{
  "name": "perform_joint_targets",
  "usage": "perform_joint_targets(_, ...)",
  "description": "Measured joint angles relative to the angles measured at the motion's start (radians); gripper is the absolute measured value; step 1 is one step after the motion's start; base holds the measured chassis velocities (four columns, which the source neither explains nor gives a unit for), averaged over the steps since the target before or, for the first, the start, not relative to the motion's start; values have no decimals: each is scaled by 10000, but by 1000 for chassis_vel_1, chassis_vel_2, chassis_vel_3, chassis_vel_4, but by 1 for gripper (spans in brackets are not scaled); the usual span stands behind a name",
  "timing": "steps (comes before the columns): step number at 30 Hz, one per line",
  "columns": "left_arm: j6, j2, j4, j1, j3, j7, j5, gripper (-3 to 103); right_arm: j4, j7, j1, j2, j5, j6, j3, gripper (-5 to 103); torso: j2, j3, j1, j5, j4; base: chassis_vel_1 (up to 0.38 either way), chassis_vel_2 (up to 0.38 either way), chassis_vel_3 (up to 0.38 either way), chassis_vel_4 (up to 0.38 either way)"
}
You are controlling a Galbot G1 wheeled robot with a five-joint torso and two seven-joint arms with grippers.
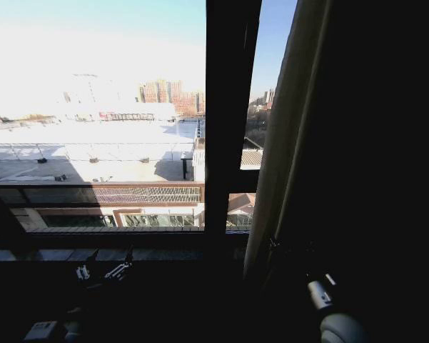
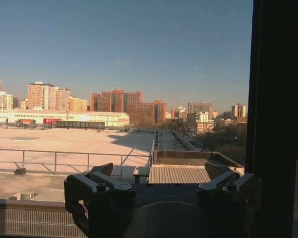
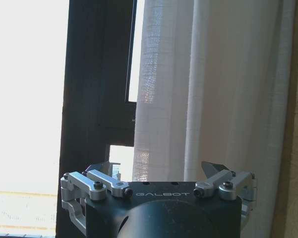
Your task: Open the curtains by pulling them apart, changing their state from closed to fully open.
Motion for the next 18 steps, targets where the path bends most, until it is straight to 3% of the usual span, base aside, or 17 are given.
perform_joint_targets(9, 17, 173, 0, 16, -100, 5, -28, 100, -36, 0, -120, 266, -368, 0, -104, 100, 0, 0, 1, -4, 1, 203, 270, -204, -263)
perform_joint_targets(18, -157, 44, 0, 53, -93, 50, -34, 100, 33, 4, -282, 379, -560, 4, -105, 100, 0, -1, 0, -3, -2, 320, 344, -333, -334)
